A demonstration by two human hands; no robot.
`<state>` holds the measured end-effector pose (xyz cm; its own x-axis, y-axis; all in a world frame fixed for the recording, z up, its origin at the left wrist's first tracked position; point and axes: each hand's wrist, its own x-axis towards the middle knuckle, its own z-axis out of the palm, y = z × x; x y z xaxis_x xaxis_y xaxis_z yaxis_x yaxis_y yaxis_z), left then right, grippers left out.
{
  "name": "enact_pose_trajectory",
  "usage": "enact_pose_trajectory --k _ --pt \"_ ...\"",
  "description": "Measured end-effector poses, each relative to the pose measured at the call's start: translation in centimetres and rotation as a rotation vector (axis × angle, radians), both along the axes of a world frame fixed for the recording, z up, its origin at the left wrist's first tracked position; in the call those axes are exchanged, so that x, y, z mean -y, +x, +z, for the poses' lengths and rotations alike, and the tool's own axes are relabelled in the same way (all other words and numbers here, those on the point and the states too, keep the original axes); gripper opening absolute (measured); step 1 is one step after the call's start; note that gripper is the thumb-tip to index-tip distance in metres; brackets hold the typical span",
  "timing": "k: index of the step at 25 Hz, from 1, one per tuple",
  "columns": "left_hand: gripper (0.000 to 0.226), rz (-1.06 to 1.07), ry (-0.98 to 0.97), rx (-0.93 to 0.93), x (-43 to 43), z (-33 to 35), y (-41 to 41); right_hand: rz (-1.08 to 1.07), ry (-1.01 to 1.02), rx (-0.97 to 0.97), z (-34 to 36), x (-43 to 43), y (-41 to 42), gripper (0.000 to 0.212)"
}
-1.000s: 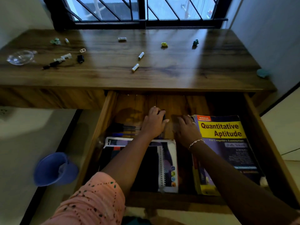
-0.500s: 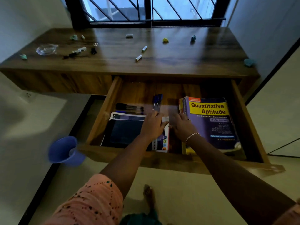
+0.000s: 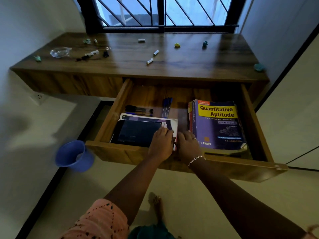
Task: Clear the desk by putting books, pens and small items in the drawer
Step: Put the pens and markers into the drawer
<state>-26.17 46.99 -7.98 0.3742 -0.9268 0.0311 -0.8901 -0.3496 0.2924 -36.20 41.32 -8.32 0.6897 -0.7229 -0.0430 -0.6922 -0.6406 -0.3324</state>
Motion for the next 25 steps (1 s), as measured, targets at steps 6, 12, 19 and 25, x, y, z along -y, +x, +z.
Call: enact_pose_trajectory --k 6,12,19,25 --pt "0.049 -0.001 -0.014 0.069 0.1 -0.3 0.0 0.035 -0.147 0.088 -0.7 -0.1 -0.3 0.054" --pt "0.050 -0.028 -0.073 0.049 1.8 0.2 1.0 0.057 -0.178 0.099 -1.0 2.0 0.6 0.053" --pt "0.055 -0.069 -0.098 0.061 5.8 -0.7 3.5 0.280 -0.265 0.208 -0.2 6.2 1.5 0.064" --pt "0.057 -0.175 -0.123 -0.005 9.9 -0.3 6.5 0.321 -0.226 0.252 -0.3 11.3 3.9 0.077"
